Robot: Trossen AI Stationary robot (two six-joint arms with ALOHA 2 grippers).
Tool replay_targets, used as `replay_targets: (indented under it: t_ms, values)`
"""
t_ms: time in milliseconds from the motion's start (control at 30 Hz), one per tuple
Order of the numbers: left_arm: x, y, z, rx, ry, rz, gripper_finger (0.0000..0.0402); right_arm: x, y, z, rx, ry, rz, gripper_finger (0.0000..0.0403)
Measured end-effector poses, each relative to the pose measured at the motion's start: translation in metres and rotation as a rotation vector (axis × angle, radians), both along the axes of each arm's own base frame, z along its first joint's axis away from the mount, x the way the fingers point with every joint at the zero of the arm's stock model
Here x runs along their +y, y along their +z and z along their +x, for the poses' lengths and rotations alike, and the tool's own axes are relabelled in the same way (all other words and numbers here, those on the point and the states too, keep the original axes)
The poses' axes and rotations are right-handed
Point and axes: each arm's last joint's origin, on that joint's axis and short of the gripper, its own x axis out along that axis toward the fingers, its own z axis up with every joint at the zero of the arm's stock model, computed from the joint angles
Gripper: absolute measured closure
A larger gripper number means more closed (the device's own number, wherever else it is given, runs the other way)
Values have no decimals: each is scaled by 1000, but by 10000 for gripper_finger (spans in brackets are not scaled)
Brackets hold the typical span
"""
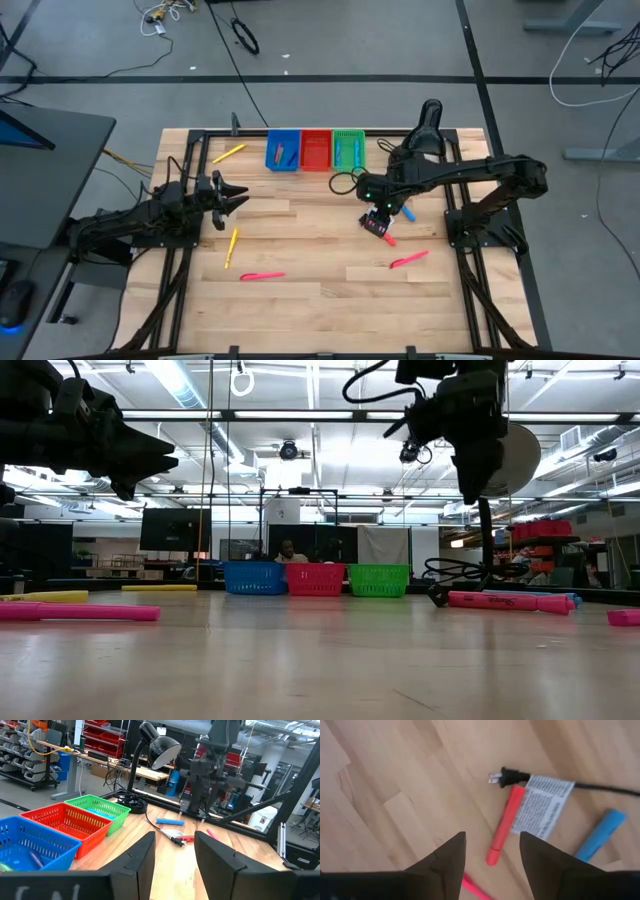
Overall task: Pick & Place Markers
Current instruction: Put the orange highlighter into the green bin
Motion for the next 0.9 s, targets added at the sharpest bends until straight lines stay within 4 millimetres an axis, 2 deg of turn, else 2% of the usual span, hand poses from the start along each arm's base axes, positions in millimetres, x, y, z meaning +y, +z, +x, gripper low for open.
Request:
replay_targets:
  t_ms: [500, 900]
  values:
    - [0, 0, 0, 0, 0, 0, 259, 18, -37, -6, 105, -111, 54, 215]
    - [0, 0, 0, 0, 0, 0, 259, 24, -78, -2, 164, -124, 50, 215]
